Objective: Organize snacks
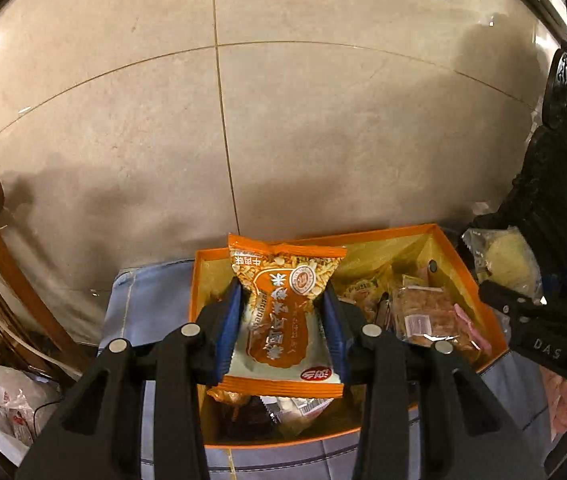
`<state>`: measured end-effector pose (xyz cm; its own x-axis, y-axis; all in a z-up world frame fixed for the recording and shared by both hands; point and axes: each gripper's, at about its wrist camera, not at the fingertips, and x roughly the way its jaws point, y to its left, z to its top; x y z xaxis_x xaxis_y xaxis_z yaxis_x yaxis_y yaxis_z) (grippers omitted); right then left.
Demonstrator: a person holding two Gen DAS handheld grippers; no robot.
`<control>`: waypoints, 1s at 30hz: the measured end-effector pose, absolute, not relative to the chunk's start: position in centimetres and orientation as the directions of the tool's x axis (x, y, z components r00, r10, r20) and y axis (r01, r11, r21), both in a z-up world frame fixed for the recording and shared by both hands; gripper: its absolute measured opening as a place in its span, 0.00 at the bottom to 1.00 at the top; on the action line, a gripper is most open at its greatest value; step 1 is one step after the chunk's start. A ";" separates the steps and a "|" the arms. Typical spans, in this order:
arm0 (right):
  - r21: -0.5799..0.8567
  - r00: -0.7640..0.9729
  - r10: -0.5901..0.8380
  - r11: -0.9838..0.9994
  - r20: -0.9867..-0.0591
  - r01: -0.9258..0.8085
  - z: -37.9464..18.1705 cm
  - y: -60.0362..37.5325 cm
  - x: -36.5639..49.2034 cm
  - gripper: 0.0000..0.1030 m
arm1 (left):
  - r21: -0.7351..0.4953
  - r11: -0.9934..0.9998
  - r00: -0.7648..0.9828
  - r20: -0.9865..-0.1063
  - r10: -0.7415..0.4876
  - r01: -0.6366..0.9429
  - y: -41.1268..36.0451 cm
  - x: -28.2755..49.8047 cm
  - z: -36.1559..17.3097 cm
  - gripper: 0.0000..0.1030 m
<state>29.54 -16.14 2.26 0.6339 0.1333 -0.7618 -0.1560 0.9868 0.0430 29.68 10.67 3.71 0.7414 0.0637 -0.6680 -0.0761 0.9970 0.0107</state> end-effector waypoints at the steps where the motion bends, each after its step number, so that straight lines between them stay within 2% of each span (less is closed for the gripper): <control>1: 0.037 0.637 0.125 0.988 -0.760 -0.150 2.1 -16.2 29.6 0.62 | -0.004 0.997 0.738 -0.672 0.055 -0.078 10.8 29.8 3.8 0.36; 2: 0.038 0.639 0.127 0.988 -0.759 -0.151 1.9 -16.2 29.9 0.64 | -0.009 0.997 0.734 -0.677 0.051 -0.077 10.8 30.3 4.0 0.42; 3: 0.044 0.640 0.133 0.987 -0.757 -0.154 1.9 -16.0 29.9 0.78 | -0.011 0.997 0.727 -0.684 0.050 -0.079 10.8 30.4 4.1 0.76; 4: 0.063 0.652 0.149 0.986 -0.743 -0.155 2.1 -16.1 29.9 0.97 | -0.015 0.995 0.733 -0.677 0.064 -0.100 10.9 30.5 4.3 0.96; 6: 0.047 0.685 0.120 0.991 -0.719 -0.124 2.7 -16.2 29.9 0.97 | -0.013 0.990 0.765 -0.636 0.102 -0.142 11.1 30.2 4.7 0.96; 9: 0.024 0.699 0.099 0.993 -0.708 -0.116 3.8 -16.3 30.0 0.97 | -0.029 0.991 0.754 -0.653 0.079 -0.129 11.0 30.4 4.6 0.96; 13: 0.022 0.711 0.090 0.994 -0.697 -0.105 5.1 -16.7 29.6 0.97 | 0.048 0.989 0.738 -0.661 0.135 -0.139 10.4 30.3 4.2 0.96; 15: 0.018 0.712 0.088 0.994 -0.696 -0.105 5.4 -16.7 29.3 0.97 | 0.046 0.989 0.729 -0.671 0.132 -0.138 10.4 30.2 4.2 0.96; 19: 0.034 0.689 0.113 0.991 -0.716 -0.128 5.1 -16.7 29.3 0.97 | 0.011 0.990 0.728 -0.676 0.110 -0.140 10.3 29.8 4.6 0.96; 23: 0.048 0.691 0.138 0.988 -0.710 -0.148 4.8 -16.6 29.3 0.97 | 0.051 0.990 0.733 -0.667 0.134 -0.134 9.9 29.5 5.2 0.96; 27: 0.053 0.683 0.148 0.986 -0.715 -0.159 4.7 -16.5 29.3 0.97 | -0.028 0.990 0.727 -0.682 0.080 -0.135 10.5 29.7 5.4 0.96; 30: 0.042 0.682 0.139 0.987 -0.718 -0.157 4.6 -16.6 29.3 0.97 | -0.081 0.990 0.761 -0.647 0.038 -0.118 10.8 29.1 5.7 0.96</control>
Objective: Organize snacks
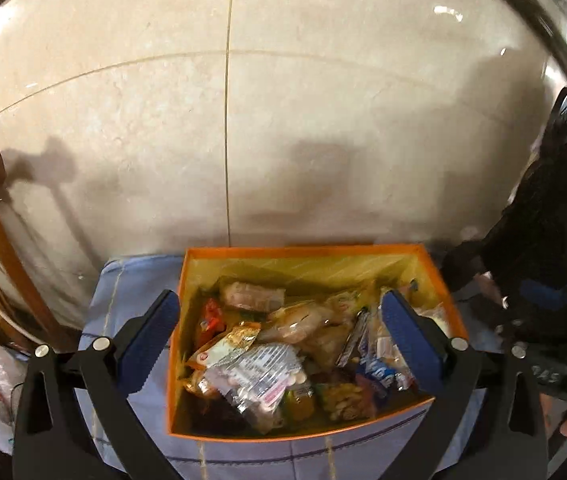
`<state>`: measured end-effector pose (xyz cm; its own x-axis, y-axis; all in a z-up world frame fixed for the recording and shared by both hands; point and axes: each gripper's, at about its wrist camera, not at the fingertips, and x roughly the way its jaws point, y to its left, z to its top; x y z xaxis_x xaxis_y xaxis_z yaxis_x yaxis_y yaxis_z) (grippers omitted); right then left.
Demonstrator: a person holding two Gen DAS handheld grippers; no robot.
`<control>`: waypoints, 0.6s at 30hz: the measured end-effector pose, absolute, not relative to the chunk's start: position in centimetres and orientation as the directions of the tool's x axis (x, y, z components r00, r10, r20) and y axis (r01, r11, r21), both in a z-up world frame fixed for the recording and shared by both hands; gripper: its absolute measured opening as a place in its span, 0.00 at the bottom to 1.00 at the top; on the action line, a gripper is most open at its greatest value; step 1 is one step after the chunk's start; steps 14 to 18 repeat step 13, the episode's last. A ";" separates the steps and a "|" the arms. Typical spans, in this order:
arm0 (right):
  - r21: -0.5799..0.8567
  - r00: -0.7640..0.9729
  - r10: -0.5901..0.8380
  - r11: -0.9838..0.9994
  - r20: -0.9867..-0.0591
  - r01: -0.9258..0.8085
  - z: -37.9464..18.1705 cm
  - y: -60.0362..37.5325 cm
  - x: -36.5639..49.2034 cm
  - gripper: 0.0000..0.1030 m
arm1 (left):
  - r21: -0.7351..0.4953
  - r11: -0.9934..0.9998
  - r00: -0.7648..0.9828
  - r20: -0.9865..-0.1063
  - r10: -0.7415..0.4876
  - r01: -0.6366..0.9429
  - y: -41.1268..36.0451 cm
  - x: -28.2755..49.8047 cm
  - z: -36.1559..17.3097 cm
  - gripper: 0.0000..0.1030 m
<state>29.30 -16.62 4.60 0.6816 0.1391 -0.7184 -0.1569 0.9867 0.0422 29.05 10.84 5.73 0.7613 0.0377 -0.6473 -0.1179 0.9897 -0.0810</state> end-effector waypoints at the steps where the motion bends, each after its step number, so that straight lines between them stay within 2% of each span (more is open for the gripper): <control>1: 0.046 0.677 0.137 0.987 -0.723 -0.152 4.5 -16.7 29.4 0.97 | -0.059 0.990 0.768 -0.638 0.059 -0.125 10.7 28.8 5.8 0.96; 4: 0.076 0.665 0.144 0.989 -0.732 -0.130 4.3 -17.3 29.5 0.97 | -0.045 0.995 0.783 -0.621 0.044 -0.092 10.1 28.4 6.0 0.96; 7: 0.060 0.664 0.130 0.990 -0.737 -0.127 4.2 -17.3 29.4 0.97 | -0.019 0.993 0.775 -0.627 0.079 -0.116 10.1 28.5 6.2 0.96; 12: 0.049 0.670 0.122 0.991 -0.732 -0.127 4.5 -17.4 29.1 0.97 | -0.088 0.984 0.748 -0.661 0.057 -0.153 11.4 28.7 5.6 0.96; 18: 0.049 0.670 0.122 0.991 -0.732 -0.128 4.5 -17.4 29.1 0.97 | -0.082 0.984 0.743 -0.666 0.062 -0.156 11.4 28.7 5.5 0.96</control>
